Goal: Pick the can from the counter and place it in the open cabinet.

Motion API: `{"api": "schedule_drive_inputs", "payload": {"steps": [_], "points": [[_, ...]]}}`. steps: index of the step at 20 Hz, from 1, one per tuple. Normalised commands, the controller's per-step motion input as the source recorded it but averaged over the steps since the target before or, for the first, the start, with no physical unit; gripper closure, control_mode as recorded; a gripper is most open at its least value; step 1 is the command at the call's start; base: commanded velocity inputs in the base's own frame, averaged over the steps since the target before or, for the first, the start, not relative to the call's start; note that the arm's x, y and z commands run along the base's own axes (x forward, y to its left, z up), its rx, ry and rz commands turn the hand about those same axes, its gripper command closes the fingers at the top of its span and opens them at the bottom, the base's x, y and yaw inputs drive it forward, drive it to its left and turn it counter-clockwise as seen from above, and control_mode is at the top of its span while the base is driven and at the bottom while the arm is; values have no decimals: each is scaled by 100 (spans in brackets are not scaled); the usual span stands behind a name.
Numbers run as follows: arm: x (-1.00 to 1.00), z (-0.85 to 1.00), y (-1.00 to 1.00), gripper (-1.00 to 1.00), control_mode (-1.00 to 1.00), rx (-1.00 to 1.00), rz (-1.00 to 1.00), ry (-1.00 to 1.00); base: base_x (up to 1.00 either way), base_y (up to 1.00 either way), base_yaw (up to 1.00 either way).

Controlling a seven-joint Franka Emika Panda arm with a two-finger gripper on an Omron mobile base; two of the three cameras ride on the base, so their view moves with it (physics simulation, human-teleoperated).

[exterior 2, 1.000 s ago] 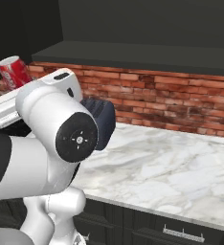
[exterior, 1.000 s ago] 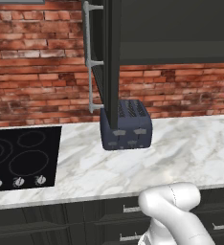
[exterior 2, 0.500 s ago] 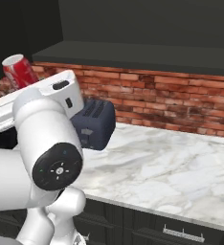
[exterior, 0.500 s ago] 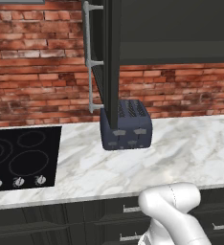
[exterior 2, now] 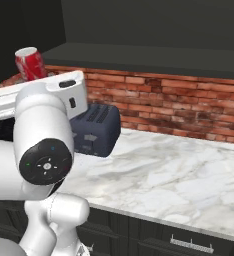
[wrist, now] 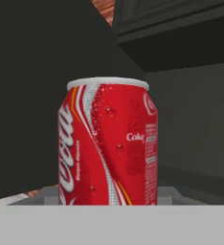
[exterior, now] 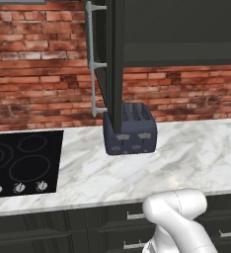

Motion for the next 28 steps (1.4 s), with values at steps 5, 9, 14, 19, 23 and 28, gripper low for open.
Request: {"api": "schedule_drive_inputs", "payload": {"steps": [5, 9, 14, 19, 23, 28], "points": [[17, 15, -19, 100, -100, 11, -6, 11, 0, 0, 0], [12, 5, -9, 100, -100, 4, -4, 4, 0, 0, 0], [10, 0, 0, 100, -100, 0, -2, 0, 0, 0, 0], [18, 0, 0, 100, -100, 0, -3, 0, 0, 0, 0], [23, 0, -1, 100, -100, 0, -4, 0, 0, 0, 0], [21, 0, -1, 100, -100, 0, -4, 0, 0, 0, 0]]}}
